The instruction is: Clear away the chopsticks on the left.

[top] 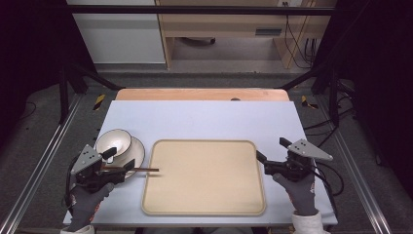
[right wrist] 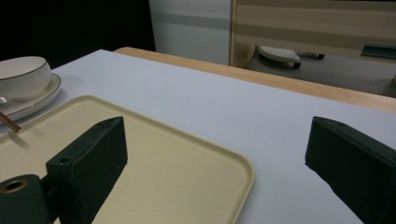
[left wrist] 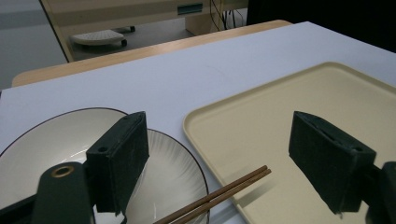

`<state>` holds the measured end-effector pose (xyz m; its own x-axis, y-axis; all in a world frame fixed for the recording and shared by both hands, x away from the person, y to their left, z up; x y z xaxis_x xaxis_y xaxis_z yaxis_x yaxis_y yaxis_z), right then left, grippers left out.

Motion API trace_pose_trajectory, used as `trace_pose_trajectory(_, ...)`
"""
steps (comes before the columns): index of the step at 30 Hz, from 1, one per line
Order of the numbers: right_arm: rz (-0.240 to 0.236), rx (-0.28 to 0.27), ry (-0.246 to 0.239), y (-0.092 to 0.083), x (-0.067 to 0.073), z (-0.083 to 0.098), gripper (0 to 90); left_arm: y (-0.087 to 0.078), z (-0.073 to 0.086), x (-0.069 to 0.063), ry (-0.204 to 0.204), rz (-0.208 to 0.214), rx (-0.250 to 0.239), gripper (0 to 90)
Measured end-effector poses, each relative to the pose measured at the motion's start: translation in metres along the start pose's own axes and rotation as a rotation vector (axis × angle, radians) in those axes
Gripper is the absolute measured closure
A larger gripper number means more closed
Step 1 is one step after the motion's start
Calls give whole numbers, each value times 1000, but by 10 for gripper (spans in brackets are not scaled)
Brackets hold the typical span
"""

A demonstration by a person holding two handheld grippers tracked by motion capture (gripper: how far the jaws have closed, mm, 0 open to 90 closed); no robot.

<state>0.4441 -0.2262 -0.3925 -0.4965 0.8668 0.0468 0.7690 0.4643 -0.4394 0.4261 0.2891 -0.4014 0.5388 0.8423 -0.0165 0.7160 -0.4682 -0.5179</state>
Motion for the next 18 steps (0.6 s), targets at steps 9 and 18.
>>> trace_pose_trajectory(9, -4, -1, -22, -2, 6, -2, 57, -9, 9, 4, -3, 1, 17, 195)
trace_pose_trajectory(18, -13, 9, -16, -1, 7, -2, 56, -27, 26, 12, -15, -15, 27, 194)
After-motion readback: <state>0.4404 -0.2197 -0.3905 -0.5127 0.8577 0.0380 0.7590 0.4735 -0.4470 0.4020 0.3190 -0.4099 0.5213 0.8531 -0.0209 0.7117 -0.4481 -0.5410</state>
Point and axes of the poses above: each handheld gripper's, and its own axes: y roughly forward along the jaws, z roughly out of its underside, x roughly to its left, the point moved 2 cm from there along y, roughly forward along the jaws, and after that the axes turned 8 degrees about x, right-handed, at the moved point
